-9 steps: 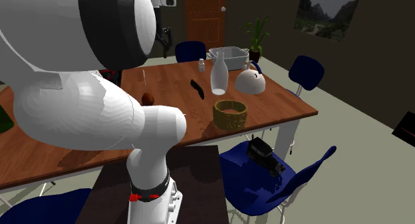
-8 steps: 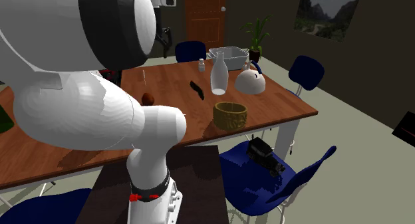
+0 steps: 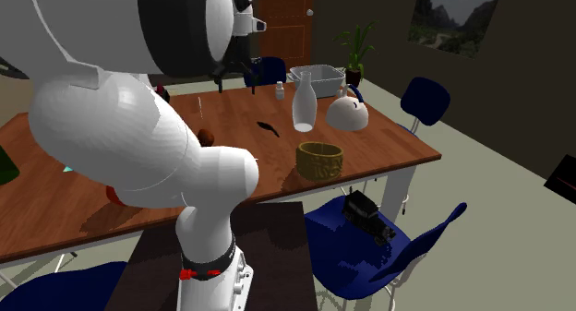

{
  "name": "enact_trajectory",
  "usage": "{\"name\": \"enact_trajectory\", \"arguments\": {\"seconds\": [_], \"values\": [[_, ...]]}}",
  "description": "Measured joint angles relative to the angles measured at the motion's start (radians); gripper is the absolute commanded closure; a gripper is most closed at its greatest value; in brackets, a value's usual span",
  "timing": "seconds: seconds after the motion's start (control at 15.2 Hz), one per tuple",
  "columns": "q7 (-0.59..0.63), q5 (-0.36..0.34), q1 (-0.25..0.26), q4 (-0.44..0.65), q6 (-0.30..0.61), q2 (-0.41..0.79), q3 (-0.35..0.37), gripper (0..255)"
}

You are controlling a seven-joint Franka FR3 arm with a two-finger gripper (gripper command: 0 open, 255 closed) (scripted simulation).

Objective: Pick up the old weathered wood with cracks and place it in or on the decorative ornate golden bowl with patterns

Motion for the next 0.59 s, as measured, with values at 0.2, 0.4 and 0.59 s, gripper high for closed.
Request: {"name": "enact_trajectory", "arguments": {"seconds": [0.2,0.4,0.59], "values": [[-0.114,-0.022,0.010,-0.020,0.103,0.064,-0.063,0],[-0.225,-0.029,0.026,-0.028,0.204,0.136,-0.122,0],[-0.347,-0.017,0.051,-0.009,0.304,0.236,-0.185,0]]}}
